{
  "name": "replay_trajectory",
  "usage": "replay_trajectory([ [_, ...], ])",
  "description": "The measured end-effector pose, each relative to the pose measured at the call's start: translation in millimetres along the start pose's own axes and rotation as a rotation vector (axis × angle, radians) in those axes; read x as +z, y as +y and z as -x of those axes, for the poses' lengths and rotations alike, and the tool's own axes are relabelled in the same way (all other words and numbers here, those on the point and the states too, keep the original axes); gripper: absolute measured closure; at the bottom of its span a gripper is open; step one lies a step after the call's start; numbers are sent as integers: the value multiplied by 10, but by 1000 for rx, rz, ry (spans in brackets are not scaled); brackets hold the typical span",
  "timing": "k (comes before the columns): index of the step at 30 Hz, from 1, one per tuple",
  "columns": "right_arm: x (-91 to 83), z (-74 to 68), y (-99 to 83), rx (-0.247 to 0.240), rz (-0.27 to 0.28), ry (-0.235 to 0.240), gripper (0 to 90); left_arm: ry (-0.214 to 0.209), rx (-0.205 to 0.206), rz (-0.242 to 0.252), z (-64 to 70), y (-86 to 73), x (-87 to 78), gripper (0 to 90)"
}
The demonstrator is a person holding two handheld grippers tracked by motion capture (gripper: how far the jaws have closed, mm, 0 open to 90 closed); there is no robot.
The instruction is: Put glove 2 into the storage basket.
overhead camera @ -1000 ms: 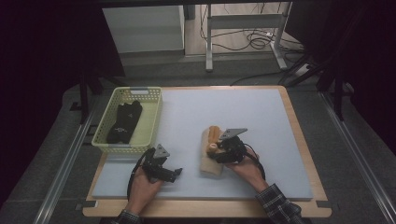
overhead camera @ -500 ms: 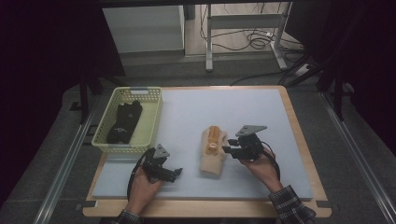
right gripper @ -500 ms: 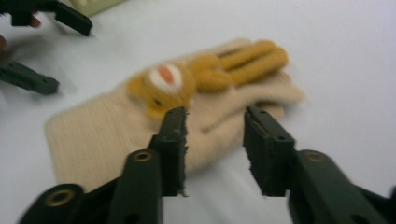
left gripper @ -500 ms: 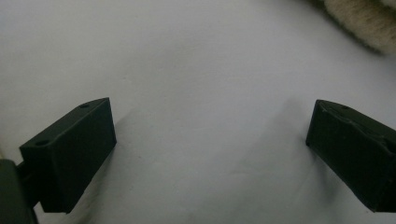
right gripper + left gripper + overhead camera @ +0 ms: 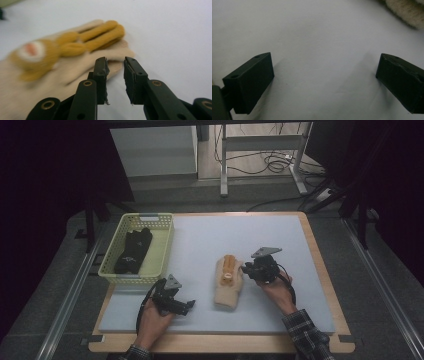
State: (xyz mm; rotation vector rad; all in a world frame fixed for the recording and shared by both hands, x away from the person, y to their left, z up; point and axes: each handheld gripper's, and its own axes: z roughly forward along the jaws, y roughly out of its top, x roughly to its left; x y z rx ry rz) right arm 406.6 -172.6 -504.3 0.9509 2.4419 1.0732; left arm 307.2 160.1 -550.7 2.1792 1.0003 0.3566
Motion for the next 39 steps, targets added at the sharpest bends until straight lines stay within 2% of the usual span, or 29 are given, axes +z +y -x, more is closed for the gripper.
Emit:
replay_trajectory([
  [4,196,52,23,24,-34,-9,694,0,0,0,0,0,0,14],
  [6,234,52,47,40,-16,0,674,0,0,0,0,0,0,14],
  [9,229,13,88,49,12,24,649,0,0,0,0,0,0,14],
  [11,207,-25,103,37,10,36,646,0,0,0,0,0,0,15],
  [16,107,-64,61,31,-11,66,641,0,-1,0,0,0,0,15],
  [20,143,-89,-3,33,-48,86,636,0,-1,0,0,0,0,14],
  [21,172,-102,-19,31,-59,87,650,0,-1,0,0,0,0,14],
  [24,222,-128,-42,43,-60,124,827,0,0,0,0,0,0,14],
  [27,178,-194,6,2,-68,77,860,0,-1,0,0,0,0,15],
  [31,14,-197,77,-19,-11,47,859,0,-1,0,0,0,0,14],
  [33,-47,-165,97,-7,2,35,841,0,-1,0,0,0,0,14],
  [35,-28,-125,86,11,-29,19,716,0,0,0,0,0,0,14],
  [37,-12,-82,49,8,-41,-11,702,0,0,0,0,0,0,14],
  [39,-43,-26,18,38,-21,0,691,0,-1,0,0,0,0,15],
])
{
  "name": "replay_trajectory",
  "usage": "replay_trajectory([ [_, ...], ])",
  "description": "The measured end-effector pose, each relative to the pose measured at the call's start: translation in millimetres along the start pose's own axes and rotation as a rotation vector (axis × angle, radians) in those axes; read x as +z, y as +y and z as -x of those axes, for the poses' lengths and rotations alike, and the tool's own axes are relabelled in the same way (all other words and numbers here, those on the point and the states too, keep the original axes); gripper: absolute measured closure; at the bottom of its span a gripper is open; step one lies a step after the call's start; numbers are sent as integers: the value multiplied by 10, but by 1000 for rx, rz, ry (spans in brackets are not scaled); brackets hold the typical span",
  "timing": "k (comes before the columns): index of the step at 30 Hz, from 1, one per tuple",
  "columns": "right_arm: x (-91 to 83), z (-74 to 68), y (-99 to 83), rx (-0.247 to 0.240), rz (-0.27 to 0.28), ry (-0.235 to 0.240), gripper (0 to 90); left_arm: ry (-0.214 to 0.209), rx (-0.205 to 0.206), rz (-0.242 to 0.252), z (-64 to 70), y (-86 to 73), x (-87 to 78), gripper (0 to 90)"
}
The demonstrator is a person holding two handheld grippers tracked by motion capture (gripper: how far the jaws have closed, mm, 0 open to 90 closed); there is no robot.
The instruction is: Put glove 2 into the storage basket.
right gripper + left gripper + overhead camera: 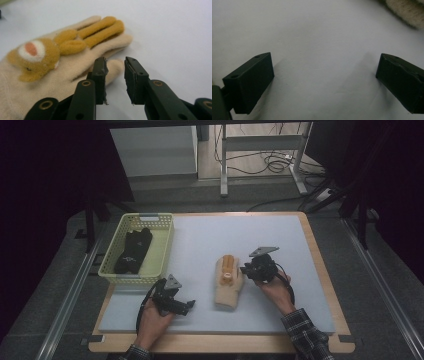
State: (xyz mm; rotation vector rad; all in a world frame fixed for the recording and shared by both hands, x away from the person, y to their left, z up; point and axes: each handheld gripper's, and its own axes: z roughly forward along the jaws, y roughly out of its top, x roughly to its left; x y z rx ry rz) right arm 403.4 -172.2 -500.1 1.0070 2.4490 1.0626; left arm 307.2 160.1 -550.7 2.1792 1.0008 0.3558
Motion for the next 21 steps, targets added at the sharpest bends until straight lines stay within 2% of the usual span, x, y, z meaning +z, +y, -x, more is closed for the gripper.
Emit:
replay_trajectory([
  [4,-104,26,-35,8,18,5,683,0,0,0,0,0,0,14],
  [10,-230,-32,-148,-5,32,28,673,0,0,0,0,0,0,15],
  [12,-254,-58,-214,-5,30,48,678,0,0,0,0,0,0,15],
  [17,-293,-139,-396,-7,17,91,746,0,0,0,0,0,0,15],
  [21,-300,-231,-527,-31,10,124,812,0,0,0,0,0,0,15],
])
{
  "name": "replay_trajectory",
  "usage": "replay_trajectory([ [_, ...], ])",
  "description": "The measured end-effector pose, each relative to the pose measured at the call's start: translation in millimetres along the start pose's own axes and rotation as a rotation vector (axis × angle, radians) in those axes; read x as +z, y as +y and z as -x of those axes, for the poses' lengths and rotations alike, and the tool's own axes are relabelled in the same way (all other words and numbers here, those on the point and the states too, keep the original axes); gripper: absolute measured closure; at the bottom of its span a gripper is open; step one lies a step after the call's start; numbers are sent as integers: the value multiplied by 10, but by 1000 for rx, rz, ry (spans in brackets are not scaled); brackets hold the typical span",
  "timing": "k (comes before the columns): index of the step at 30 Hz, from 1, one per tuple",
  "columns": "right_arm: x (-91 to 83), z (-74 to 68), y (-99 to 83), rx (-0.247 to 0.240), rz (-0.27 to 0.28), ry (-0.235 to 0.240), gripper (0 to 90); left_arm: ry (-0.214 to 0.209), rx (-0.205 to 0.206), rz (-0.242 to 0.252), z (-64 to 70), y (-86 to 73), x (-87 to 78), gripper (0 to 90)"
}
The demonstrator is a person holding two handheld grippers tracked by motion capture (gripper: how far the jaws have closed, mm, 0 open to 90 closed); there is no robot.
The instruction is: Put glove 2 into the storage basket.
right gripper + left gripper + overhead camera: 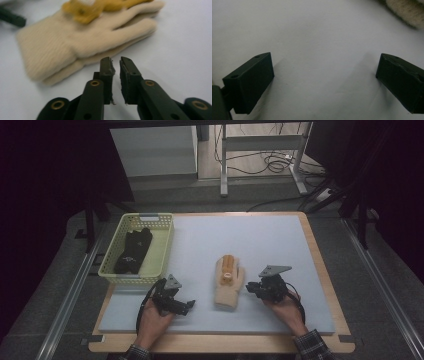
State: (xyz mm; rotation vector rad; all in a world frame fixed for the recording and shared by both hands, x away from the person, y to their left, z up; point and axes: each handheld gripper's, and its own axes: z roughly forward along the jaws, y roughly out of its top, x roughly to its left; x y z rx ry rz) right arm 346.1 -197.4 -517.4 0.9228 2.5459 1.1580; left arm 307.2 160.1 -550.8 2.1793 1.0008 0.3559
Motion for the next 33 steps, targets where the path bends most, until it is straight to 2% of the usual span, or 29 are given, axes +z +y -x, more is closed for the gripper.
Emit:
replay_trajectory([
  [4,7,-112,-85,-20,2,34,882,0,0,0,0,0,0,15],
  [12,93,-307,-117,-76,-23,86,886,0,0,0,0,0,0,15],
  [14,126,-335,-106,-77,-20,98,886,0,0,0,0,0,0,15],
  [22,204,-387,-48,-90,-20,107,885,0,0,0,0,0,0,15],
  [33,424,-502,120,-116,-18,99,885,0,0,0,0,0,0,15],
])
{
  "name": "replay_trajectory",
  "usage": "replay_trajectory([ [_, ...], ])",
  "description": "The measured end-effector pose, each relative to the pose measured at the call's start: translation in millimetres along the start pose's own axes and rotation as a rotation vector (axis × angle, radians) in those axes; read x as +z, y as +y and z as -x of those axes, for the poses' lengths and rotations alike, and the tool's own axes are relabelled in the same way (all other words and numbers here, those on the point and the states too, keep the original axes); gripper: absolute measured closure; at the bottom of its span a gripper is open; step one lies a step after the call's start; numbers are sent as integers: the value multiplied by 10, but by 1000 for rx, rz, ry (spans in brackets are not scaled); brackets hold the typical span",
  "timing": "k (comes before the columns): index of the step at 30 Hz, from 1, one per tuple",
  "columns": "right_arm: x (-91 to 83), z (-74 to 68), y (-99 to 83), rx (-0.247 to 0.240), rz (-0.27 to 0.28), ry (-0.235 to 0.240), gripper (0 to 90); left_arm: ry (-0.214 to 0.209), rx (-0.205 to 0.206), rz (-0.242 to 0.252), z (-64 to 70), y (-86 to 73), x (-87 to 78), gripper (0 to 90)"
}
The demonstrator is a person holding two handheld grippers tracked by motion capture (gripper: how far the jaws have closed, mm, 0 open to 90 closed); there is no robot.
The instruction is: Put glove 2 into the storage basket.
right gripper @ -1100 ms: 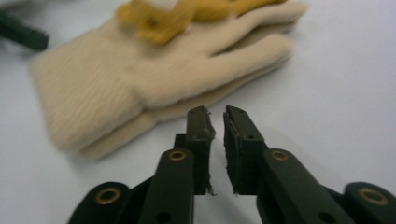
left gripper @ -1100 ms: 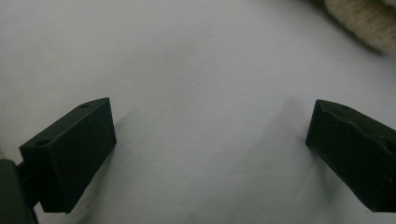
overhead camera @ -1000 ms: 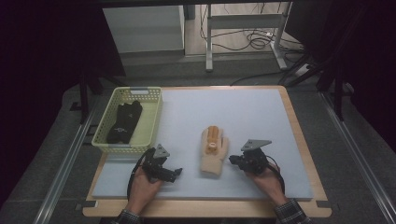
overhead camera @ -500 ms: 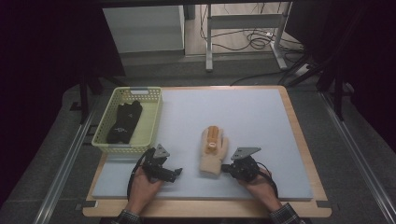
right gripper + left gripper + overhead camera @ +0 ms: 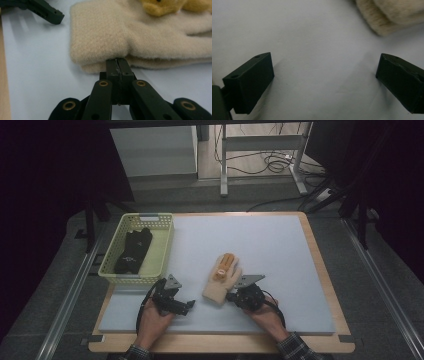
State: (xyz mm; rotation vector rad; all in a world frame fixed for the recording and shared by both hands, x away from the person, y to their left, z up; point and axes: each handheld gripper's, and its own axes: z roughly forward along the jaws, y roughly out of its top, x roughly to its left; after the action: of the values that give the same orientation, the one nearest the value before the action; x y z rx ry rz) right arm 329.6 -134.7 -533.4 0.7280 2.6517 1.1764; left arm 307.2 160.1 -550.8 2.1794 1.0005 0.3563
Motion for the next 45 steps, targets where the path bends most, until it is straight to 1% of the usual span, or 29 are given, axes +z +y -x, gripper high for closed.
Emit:
replay_trajectory([
  [7,156,-31,121,-14,7,-8,884,0,0,0,0,0,0,15],
  [11,213,-36,164,-18,9,-9,884,0,-1,0,0,0,0,15],
  [13,279,-34,216,-20,14,-9,883,0,-1,0,0,0,0,15],
  [21,390,-21,313,-33,13,-21,881,0,-1,0,1,0,0,15],
  [24,406,-23,328,-33,12,-25,874,0,-1,0,1,0,0,15],
  [26,390,-24,328,-26,6,-13,846,0,-1,0,1,0,0,15],
  [29,336,-12,324,-33,8,-21,817,-1,-2,0,1,0,0,15],
  [31,272,18,329,-24,13,-23,791,0,-2,0,1,0,0,15],
  [33,212,43,330,-23,18,-36,756,0,-2,0,1,0,0,15],
  [39,76,121,299,-13,22,-74,600,0,-1,0,1,0,0,15],
  [41,11,165,266,-4,24,-92,524,0,-1,0,1,0,0,15],
  [45,-80,228,222,11,29,-117,433,0,-1,0,1,0,0,15],
])
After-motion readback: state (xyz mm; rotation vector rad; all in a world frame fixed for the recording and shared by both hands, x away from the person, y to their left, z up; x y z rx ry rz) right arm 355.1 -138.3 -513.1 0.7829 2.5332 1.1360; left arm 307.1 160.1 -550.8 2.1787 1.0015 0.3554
